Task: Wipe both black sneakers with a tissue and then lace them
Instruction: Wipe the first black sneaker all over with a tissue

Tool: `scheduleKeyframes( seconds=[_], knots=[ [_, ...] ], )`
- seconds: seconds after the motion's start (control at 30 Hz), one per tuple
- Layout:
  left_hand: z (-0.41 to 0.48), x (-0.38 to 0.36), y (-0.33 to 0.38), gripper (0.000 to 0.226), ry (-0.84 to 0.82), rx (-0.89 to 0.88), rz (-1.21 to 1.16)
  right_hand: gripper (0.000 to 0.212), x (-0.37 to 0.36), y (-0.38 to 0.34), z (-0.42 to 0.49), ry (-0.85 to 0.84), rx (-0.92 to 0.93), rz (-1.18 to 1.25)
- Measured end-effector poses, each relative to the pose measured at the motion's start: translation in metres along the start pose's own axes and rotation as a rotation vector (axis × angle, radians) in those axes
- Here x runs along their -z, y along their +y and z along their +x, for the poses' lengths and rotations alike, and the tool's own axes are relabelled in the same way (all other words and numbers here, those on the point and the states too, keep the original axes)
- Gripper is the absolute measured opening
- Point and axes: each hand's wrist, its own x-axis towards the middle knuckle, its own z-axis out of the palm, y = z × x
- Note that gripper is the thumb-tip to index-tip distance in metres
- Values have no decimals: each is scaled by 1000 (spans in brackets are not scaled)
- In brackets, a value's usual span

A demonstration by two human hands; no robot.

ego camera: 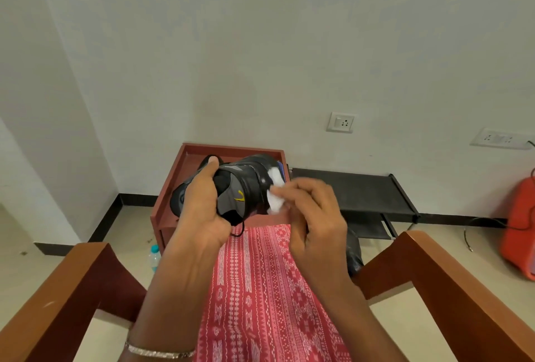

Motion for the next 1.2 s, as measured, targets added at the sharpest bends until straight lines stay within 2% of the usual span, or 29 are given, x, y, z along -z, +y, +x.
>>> scheduleKeyframes(
  seconds=[0.07, 0.17, 0.33, 0.43, 0.6, 0.67, 0.77, 1.07, 1.2],
  knots=[
    [-2, -2, -1, 30, 5, -6, 5, 24, 1, 1, -13, -10, -45, 18],
    [0, -1, -3, 34, -7, -7, 5, 22, 0, -1, -1, 8, -61, 39],
    [1, 0, -5, 47, -64, 55, 6, 30, -2, -11, 42, 36, -19, 18],
    [2, 4, -2, 52, -75, 83, -31, 34, -3, -11, 32, 35, 3, 18],
    [-5, 3, 5, 40, -73, 29, -37, 26, -3, -9, -17, 93, -27, 4],
    [-8, 1, 5, 30, -110, 8, 35, 25, -5, -9, -16, 143, -42, 18],
    [-8, 2, 9, 29, -160, -19, 80, 25, -8, -10, 2, 181, -38, 40],
    [-21, -7, 7, 71, -396, -88, 68, 23, -15, -23, 39, 224, 74, -3],
    [-23, -6, 3, 77, -344, -168, 186, 30, -22, -40, 22, 167, 53, 23]
  ],
)
